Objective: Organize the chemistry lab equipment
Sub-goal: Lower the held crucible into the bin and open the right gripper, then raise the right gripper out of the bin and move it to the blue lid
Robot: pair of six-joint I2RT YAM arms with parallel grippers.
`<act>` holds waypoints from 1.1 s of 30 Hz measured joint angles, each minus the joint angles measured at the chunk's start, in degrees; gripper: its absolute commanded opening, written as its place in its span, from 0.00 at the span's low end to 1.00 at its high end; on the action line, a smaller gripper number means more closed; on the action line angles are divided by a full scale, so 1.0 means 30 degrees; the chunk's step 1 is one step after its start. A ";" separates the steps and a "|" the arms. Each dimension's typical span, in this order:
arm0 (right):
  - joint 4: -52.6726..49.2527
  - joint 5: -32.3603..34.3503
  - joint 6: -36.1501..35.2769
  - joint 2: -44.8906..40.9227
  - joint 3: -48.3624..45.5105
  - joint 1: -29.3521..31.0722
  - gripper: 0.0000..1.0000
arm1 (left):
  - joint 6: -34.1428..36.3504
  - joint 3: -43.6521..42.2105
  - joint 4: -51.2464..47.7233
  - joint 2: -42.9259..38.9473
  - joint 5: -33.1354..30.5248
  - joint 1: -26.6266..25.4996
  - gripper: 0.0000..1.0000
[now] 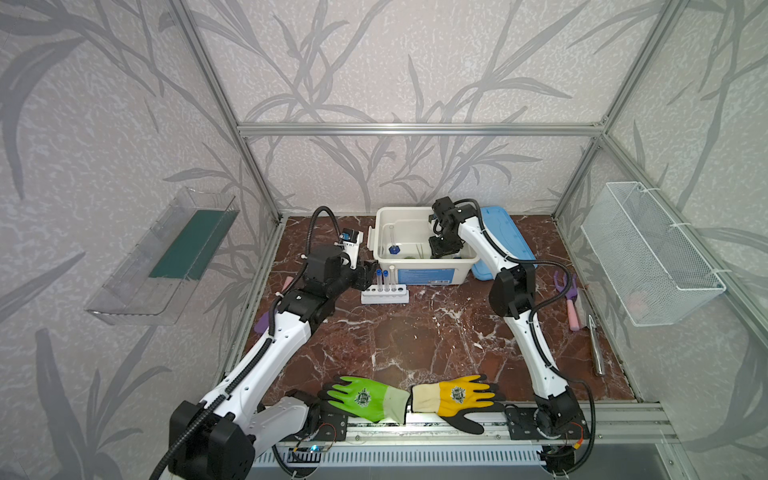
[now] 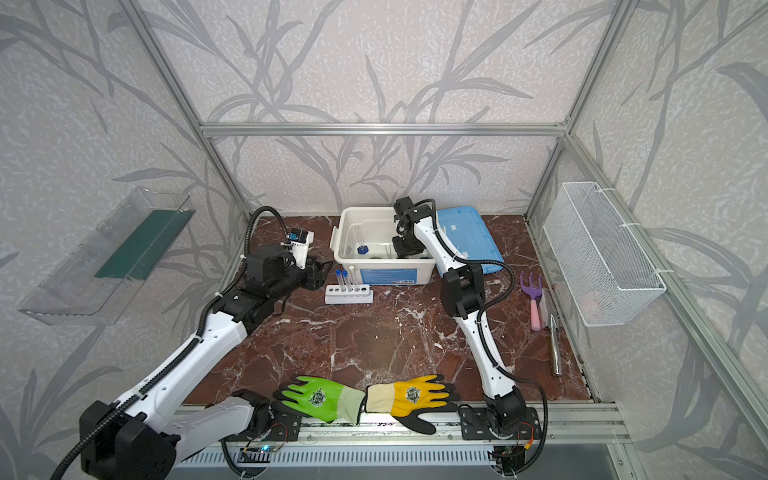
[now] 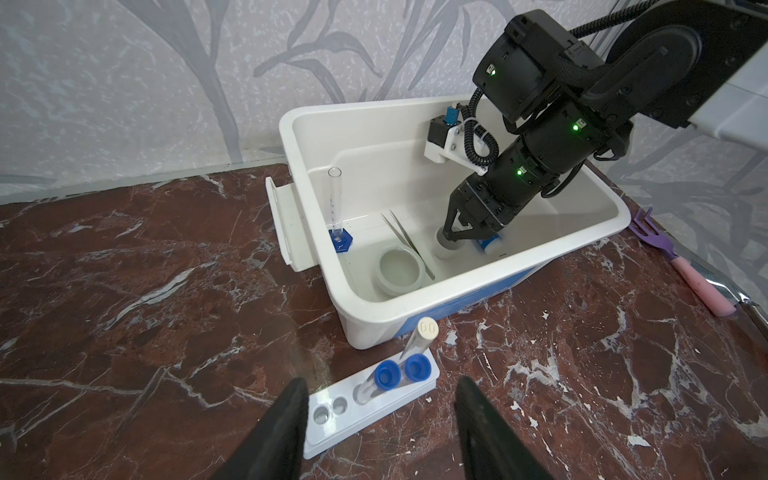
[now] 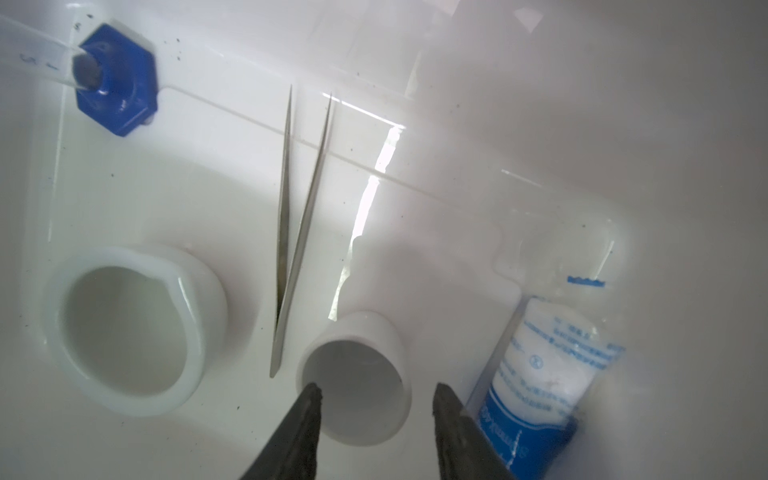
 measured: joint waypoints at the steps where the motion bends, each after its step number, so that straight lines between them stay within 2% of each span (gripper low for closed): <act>1: -0.0029 -0.0007 -0.0044 -0.0160 0.0095 0.0000 0.48 | -0.0007 0.0000 0.0007 -0.0015 0.0058 0.0000 0.57; 11: -0.0044 0.0044 -0.0204 -0.3075 0.1712 0.0000 0.49 | -0.0138 -0.0270 0.0415 -0.0605 0.0197 0.0007 0.57; 16: -0.0415 0.0211 -0.0211 -0.5523 0.1209 0.0022 0.49 | -0.0437 -0.0867 0.0940 -0.0663 -0.0080 0.0146 0.58; 22: 0.0466 0.1297 0.0015 -1.1030 -0.4335 0.0255 0.50 | -0.1013 -0.1290 0.1399 -0.0663 -0.0714 0.0197 0.60; 28: 0.3330 0.3147 0.1399 -1.7078 -1.2764 0.0240 0.54 | -0.2178 -0.1290 0.1173 -0.0721 -0.1785 0.0211 0.61; 33: 0.4787 0.4255 0.2900 -1.9875 -1.7420 -0.0670 0.56 | -0.3876 -0.2040 0.2120 -0.1829 -0.2142 0.0211 0.61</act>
